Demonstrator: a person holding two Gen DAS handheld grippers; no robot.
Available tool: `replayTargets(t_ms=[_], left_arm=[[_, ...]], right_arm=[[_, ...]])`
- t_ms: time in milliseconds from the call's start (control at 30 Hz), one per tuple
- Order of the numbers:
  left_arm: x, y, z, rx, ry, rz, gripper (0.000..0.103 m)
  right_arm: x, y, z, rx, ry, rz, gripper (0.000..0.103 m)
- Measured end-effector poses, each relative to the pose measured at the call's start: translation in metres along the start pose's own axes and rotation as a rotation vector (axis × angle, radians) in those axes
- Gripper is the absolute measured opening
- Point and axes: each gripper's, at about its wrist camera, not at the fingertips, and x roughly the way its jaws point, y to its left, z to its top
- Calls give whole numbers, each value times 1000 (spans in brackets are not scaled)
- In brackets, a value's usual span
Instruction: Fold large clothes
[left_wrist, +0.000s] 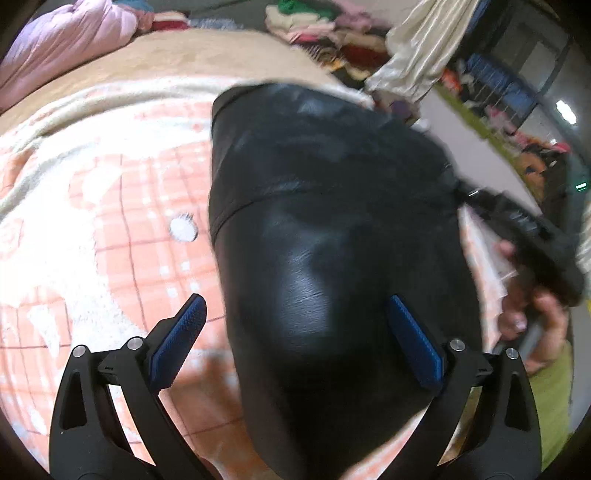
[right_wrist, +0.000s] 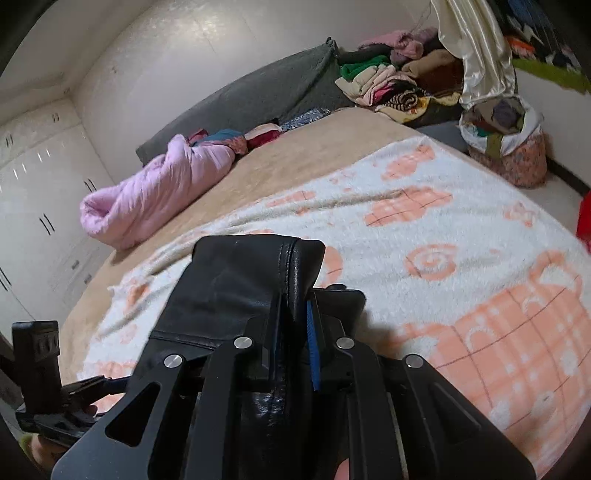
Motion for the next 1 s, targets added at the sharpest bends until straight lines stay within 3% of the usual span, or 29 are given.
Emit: replayTargets(t_ms=[200, 333, 467, 633, 700, 933, 1000], left_arm=[[17, 4, -10, -61, 38, -82, 92], [19, 1, -10, -55, 46, -85, 92], [19, -2, -10, -49, 49, -77, 93], [23, -8, -8, -47, 53, -69, 93], [25, -7, -8, -54, 54, -74, 93], [24, -8, -9, -52, 46, -69, 93], [22, -8, -9, -46, 42, -61, 93]], right_arm=[[31, -31, -14, 77, 110, -96, 15], [50, -41, -25, 116, 159, -117, 19], [52, -51, -27, 172, 176, -79, 28], [40, -67, -29, 299, 181, 54, 37], [29, -64, -29, 293, 170, 70, 51], [18, -60, -38, 324, 191, 106, 63], [13, -57, -40, 326, 195, 141, 74]])
